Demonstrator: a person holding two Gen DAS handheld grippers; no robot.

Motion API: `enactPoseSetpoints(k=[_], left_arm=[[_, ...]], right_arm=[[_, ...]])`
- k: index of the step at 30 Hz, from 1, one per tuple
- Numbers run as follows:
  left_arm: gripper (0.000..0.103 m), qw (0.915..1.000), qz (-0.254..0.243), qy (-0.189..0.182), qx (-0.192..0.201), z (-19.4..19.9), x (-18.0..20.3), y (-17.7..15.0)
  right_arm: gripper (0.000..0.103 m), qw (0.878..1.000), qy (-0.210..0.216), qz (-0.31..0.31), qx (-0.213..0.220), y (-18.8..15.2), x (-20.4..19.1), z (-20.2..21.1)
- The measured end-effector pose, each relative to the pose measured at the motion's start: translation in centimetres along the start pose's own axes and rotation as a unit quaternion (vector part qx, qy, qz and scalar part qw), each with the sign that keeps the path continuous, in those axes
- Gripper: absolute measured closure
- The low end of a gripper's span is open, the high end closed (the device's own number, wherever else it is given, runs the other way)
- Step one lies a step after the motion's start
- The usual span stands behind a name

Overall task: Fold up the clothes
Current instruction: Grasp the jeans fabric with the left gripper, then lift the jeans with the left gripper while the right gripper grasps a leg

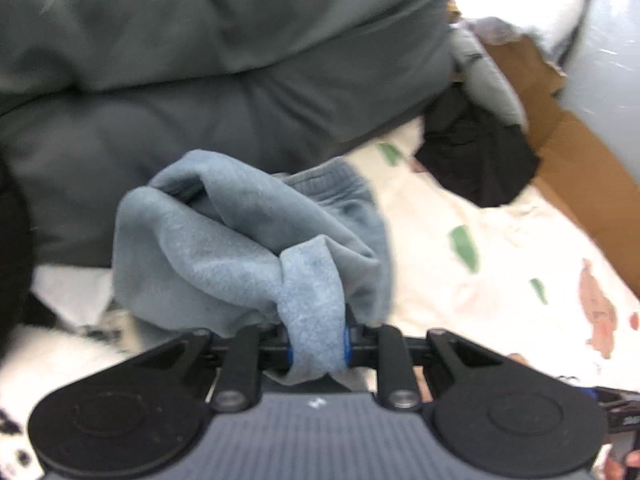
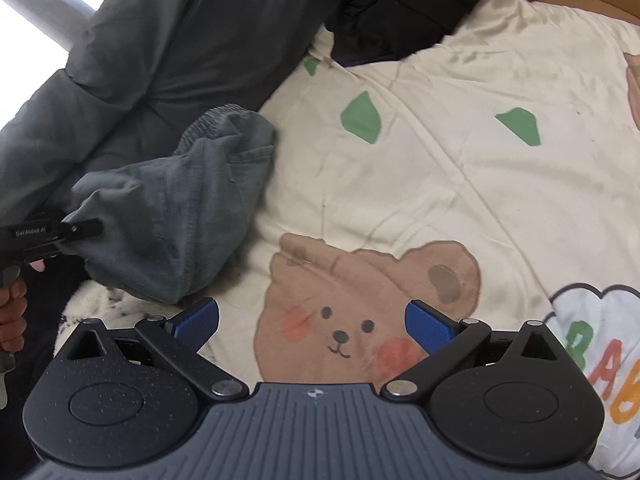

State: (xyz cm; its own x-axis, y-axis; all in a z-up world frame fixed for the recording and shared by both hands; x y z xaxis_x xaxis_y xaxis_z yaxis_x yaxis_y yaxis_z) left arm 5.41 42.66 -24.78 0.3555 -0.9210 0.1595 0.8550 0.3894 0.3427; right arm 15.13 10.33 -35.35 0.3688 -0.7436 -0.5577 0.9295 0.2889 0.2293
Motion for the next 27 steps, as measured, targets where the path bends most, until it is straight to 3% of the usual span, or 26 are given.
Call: enactPoseSetpoints(k=[10, 17, 20, 22, 24, 27], left_arm=[[0.083, 0.9958, -0.056, -0.072, -0.001, -0.3, 8.1, 1.1], [0.083, 0.9877, -0.075, -0.136, -0.015, -0.7, 13.0, 0.3], [0.083, 0.9836, -0.077, -0.162, -0.022, -0.8, 14.0, 0.0], [0.083, 0.9807, -0.072, -0.178, -0.037, -1.1, 14.4, -0.3], [0.083, 0.9775, -0.052, -0.194, -0.063, -1.7, 14.6, -0.7], [0.083, 0.9748, -0.058, -0.198, -0.084, -1.9, 15.5, -1.1]], right_arm=[[0.001, 0.996, 0.060, 0.059, 0.020, 1.5, -4.9, 0.8], [0.002, 0.990, 0.074, 0.111, 0.040, 2.0, -8.7, 0.6], [0.013, 0.990, 0.073, 0.108, 0.055, 2.2, -9.1, 0.4], [0.029, 0.988, 0.084, 0.104, 0.071, 2.4, -9.3, 0.5], [0.036, 0.987, 0.087, 0.100, 0.086, 2.6, -9.3, 0.5], [0.038, 0.987, 0.077, 0.099, 0.099, 2.7, -9.1, 0.5]])
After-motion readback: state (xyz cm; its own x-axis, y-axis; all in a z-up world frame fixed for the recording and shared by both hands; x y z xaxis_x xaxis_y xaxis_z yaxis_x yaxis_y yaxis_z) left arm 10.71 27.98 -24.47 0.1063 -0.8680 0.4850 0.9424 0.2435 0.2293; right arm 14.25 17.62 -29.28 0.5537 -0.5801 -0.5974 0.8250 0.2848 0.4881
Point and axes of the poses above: each gripper's, at about its wrist camera, not at the fingertips, and z roughly against the way its jaws point, x to its right, y to its top, the point moved 8 cm from there along -z, roughly the way its jaws point, and after that the axes turned 13 degrees about -x, right-handed, at the moved point
